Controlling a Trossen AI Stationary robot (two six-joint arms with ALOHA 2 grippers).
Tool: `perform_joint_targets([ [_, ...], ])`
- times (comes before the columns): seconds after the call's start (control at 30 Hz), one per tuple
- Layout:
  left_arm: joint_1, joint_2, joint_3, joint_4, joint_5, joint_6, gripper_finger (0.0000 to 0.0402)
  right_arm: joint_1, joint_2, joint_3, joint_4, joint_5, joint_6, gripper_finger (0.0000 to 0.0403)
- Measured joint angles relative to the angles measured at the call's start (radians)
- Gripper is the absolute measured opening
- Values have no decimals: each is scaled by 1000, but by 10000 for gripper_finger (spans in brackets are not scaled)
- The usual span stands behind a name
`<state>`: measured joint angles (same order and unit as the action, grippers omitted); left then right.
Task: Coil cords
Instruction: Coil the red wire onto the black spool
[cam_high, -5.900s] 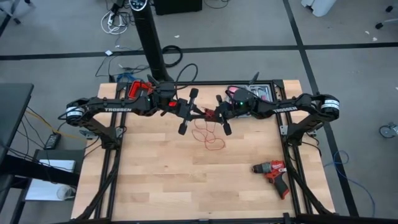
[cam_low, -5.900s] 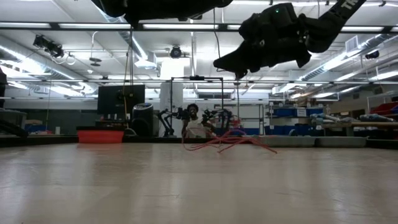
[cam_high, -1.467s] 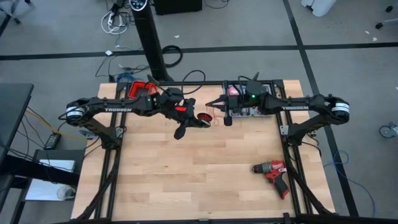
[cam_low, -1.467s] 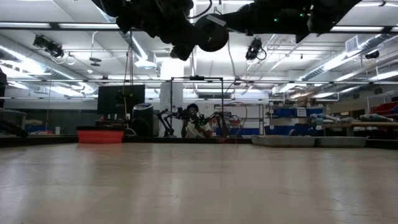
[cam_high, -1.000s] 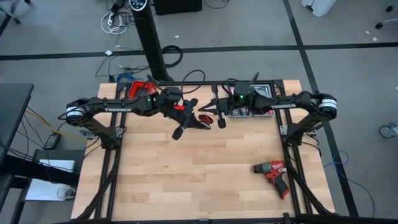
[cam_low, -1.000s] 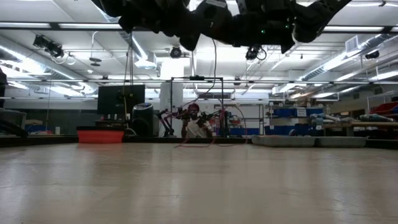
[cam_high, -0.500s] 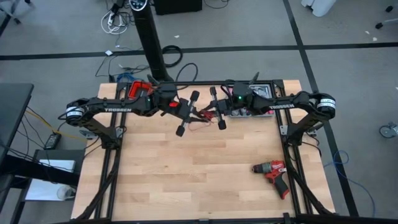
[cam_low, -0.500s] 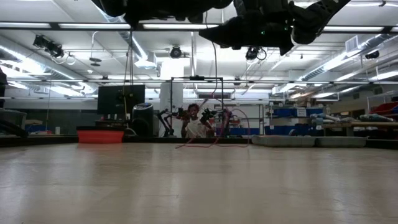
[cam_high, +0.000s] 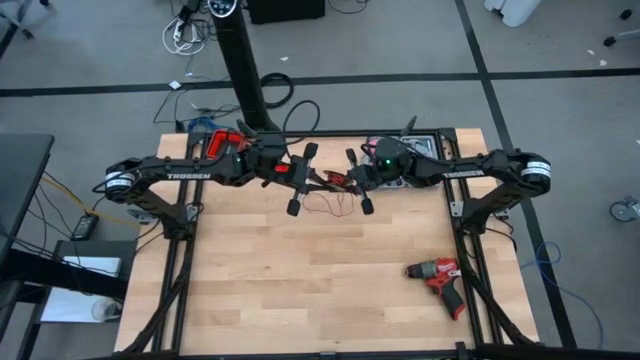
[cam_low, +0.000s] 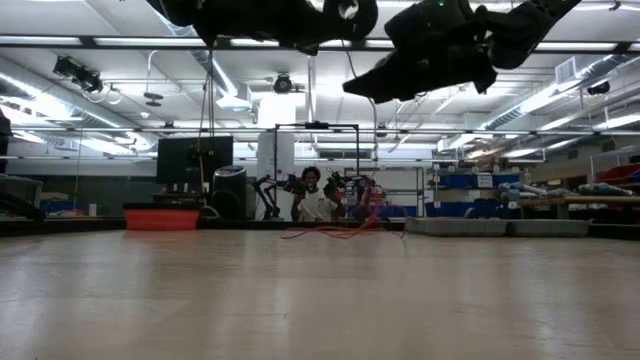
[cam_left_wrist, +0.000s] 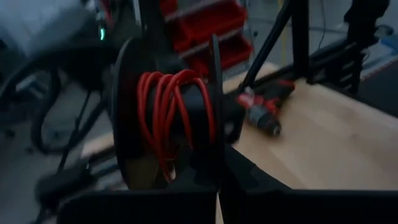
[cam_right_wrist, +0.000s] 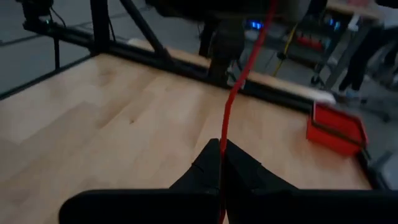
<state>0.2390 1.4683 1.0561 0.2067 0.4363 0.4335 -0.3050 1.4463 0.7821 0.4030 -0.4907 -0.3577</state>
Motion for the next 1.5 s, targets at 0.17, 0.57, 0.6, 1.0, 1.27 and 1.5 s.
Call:
perform_joint_targets([
  [0.17,3,-1,0,-95,-67,-5,1,-5,-64,-16,-142,-3,44,6],
  [0.57,4,-1,0,-142,-94,-30,1,2,-75,-57,-65,-382,118,38],
  [0.6,4,-1,0,-149,-94,-28,1,2,-74,-57,-40,-407,122,37],
  [1.0,3,-1,0,-182,-95,-26,1,-39,-112,-57,-58,-193,155,31],
  [1.27,-5,-1,0,-152,-97,9,1,-61,-76,-79,-84,-143,311,34],
  [1.5,-5,-1,0,-70,-159,9,1,-41,9,-146,141,-52,446,62],
])
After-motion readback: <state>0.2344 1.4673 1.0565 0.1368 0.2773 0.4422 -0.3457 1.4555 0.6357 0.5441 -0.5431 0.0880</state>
